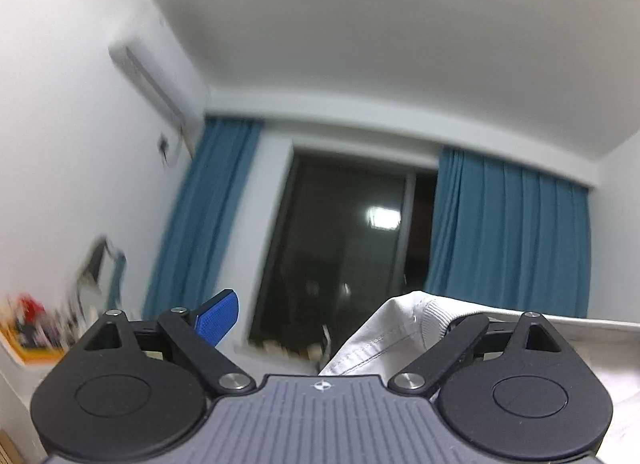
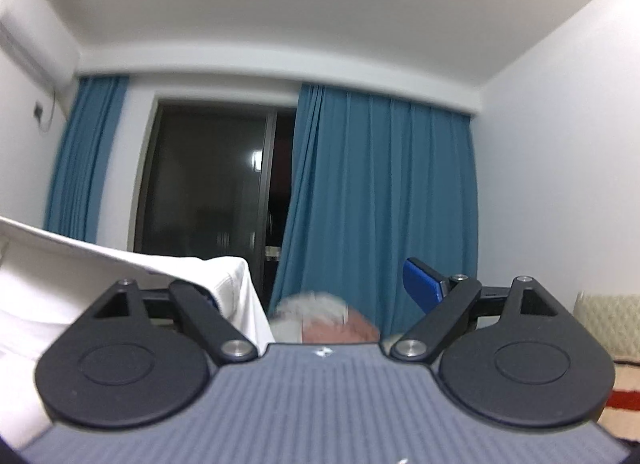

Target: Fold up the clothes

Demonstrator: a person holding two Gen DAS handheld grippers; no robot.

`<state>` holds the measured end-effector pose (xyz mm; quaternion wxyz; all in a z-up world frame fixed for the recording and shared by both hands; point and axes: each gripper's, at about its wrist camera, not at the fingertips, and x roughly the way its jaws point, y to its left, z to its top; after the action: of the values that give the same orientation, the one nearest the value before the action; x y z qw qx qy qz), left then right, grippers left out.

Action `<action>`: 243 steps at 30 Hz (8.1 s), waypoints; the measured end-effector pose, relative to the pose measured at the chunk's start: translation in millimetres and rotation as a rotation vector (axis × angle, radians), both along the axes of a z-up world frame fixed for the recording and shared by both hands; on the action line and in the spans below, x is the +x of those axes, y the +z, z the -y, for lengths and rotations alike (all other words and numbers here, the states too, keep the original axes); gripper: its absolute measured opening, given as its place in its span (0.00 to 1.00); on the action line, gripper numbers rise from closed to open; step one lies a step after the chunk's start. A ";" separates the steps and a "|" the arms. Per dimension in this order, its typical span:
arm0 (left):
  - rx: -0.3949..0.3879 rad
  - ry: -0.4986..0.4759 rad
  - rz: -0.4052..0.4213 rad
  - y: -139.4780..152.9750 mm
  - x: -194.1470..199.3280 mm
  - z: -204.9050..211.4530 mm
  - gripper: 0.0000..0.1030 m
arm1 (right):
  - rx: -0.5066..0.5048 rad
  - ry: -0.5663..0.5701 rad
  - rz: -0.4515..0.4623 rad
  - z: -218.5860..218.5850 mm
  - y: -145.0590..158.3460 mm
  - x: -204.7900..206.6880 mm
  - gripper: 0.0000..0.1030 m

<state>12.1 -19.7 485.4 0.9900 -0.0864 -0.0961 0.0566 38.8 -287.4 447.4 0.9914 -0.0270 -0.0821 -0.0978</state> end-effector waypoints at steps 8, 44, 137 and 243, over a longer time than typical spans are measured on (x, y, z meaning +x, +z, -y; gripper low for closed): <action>-0.028 -0.050 -0.237 -153.2 218.5 17.3 0.93 | 0.038 -0.003 -0.241 -3.3 -138.9 198.5 0.84; 0.222 -0.386 -0.718 -417.4 460.5 31.5 1.00 | 0.181 0.211 -0.694 -15.9 -382.9 381.3 0.84; -0.101 -0.354 -1.086 -497.3 23.6 -107.4 0.51 | 0.220 0.177 -0.492 -25.8 -487.2 75.4 0.85; 0.023 -0.322 -0.734 -553.0 137.7 -30.8 0.99 | 0.346 -0.099 -0.514 192.4 -480.8 291.9 0.79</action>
<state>149.8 11.1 -67.6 0.9556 -0.0631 0.2783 -0.0732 330.7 -479.8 -33.4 0.9637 0.1141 0.1907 -0.1483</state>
